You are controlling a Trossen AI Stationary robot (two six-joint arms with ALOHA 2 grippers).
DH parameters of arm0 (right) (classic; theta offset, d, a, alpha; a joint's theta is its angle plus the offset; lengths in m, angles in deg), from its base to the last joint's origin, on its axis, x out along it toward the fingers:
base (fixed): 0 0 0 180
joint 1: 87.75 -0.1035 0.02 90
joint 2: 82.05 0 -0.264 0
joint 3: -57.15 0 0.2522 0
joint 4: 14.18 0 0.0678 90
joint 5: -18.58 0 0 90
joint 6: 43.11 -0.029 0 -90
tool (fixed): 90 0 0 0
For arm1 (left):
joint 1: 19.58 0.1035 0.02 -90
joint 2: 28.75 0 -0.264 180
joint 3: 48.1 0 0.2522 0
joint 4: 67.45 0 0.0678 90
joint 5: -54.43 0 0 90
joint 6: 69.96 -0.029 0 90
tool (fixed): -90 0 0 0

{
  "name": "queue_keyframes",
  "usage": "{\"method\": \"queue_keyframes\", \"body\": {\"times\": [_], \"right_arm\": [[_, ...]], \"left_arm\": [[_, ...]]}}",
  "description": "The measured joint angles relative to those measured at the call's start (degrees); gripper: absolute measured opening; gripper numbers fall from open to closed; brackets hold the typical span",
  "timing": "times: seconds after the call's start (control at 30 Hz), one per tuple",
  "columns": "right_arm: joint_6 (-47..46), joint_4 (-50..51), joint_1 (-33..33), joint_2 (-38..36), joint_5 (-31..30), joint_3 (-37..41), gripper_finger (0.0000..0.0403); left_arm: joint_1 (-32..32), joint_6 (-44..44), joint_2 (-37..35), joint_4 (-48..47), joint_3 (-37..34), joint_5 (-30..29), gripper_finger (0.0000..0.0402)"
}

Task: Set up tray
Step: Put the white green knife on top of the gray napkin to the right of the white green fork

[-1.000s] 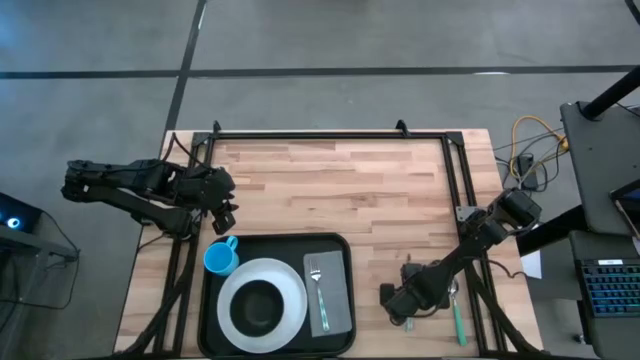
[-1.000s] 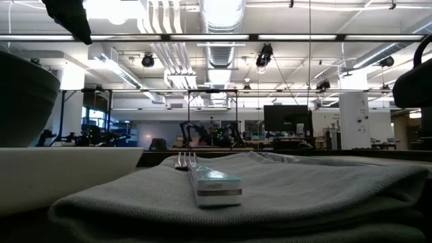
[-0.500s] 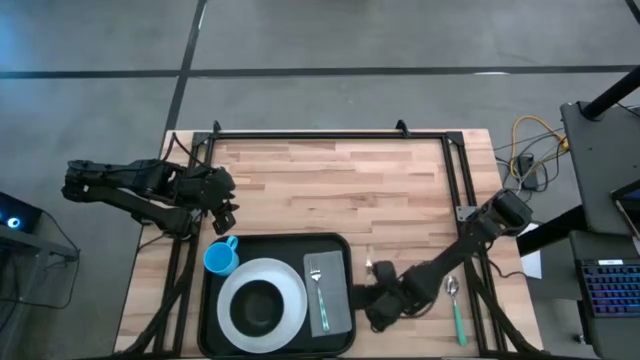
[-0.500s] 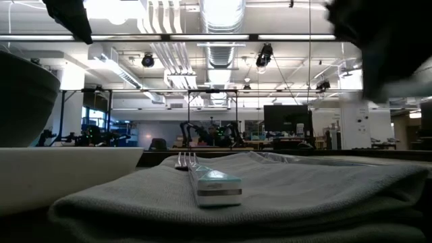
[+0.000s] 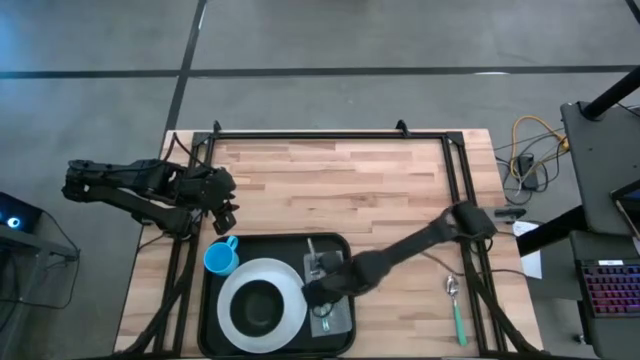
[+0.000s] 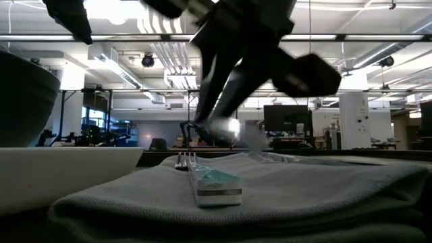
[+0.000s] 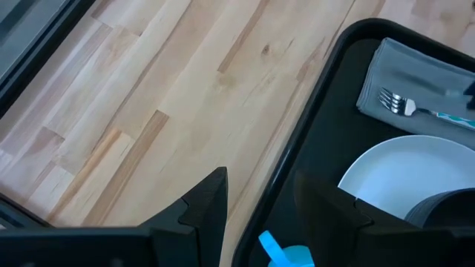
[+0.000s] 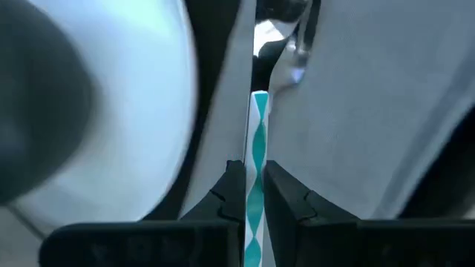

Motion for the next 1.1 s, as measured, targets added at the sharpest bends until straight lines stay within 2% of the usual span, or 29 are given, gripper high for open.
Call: {"method": "queue_keyframes", "body": {"times": [0.23,0.57,0.7,0.9,1.1], "right_arm": [[-5.1,6.1,-0.7,8.4,2.2,-8.8,0.0018],[-14.3,11.8,-2.3,8.8,-1.9,-14.0,0.0018],[-18.4,12.2,-2.8,8.7,-1.9,-13.7,0.0018],[-18.5,11.3,-2.9,8.7,1.2,-11.1,0.0019],[-19.7,11.2,-2.8,8.7,1.6,-10.1,0.0042]], "left_arm": [[0.0,0.0,0.0,-0.4,0.0,0.0,0.0137],[0.0,0.0,0.0,-0.5,-1.3,0.0,0.0137],[0.0,0.0,0.0,-0.5,-2.3,0.0,0.0137],[0.0,-0.1,0.0,-0.5,-3.3,0.0,0.0137],[0.0,-0.1,0.0,0.1,-2.9,0.0,0.0137]]}}
